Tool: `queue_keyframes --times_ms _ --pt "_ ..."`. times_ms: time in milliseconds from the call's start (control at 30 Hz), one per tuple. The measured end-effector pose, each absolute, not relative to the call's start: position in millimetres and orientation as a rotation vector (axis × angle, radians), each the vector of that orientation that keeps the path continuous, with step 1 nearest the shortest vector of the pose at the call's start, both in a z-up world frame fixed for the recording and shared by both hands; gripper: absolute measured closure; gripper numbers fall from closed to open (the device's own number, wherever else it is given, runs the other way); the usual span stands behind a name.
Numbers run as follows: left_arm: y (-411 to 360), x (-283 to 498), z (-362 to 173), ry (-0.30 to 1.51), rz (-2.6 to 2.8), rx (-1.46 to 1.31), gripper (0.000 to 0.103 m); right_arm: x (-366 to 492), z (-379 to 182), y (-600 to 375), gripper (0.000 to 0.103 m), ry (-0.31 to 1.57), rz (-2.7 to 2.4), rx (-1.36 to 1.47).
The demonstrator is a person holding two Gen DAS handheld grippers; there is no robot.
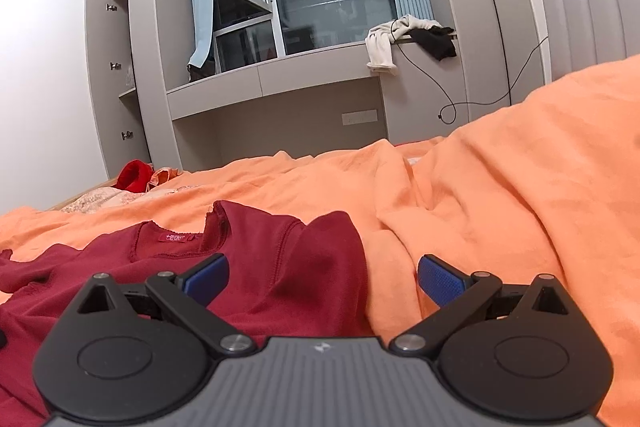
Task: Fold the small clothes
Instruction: 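Pinch the folded sleeve cuff with the left gripper, adjust it, release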
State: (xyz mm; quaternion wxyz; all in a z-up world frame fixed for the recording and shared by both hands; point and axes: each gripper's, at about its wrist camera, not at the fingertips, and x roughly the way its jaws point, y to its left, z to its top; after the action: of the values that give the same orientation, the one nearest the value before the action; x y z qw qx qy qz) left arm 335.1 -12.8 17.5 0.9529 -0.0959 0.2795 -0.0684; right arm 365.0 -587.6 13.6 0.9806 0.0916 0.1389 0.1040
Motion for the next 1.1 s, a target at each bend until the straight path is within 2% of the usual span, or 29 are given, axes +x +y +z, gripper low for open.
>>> queue_keyframes --times_ms 167,433,633,700,767,933,1000,1067,1100 --pt "-7 316 35 0.498 -0.102 -0.162 0.099 364 17 -583 0.0 0.268 0.194 0.16" --pt "3 327 9 0.616 -0.041 -0.168 0.099 388 -7 -583 0.0 0.434 0.056 0.169" --pt "-6 319 3 0.586 -0.017 -0.097 0.092 380 -5 -586 0.0 0.397 0.041 0.173" --pt "-2 319 3 0.589 -0.023 -0.112 0.086 377 -6 -588 0.0 0.408 0.027 0.179" --pt "2 318 2 0.593 -0.028 -0.134 0.072 375 -9 -590 0.0 0.434 -0.001 0.165" --pt "3 316 -1 0.587 -0.041 -0.129 0.055 369 -13 -598 0.0 0.479 -0.018 0.211" --pt "2 315 -1 0.586 -0.05 -0.118 0.04 362 -8 -602 0.0 0.492 -0.023 0.261" --pt "0 313 0 0.584 -0.07 -0.107 0.014 351 -2 -604 0.0 0.503 -0.013 0.298" --pt "-1 311 0 0.582 -0.069 -0.097 0.009 344 2 -604 0.0 0.5 -0.004 0.314"
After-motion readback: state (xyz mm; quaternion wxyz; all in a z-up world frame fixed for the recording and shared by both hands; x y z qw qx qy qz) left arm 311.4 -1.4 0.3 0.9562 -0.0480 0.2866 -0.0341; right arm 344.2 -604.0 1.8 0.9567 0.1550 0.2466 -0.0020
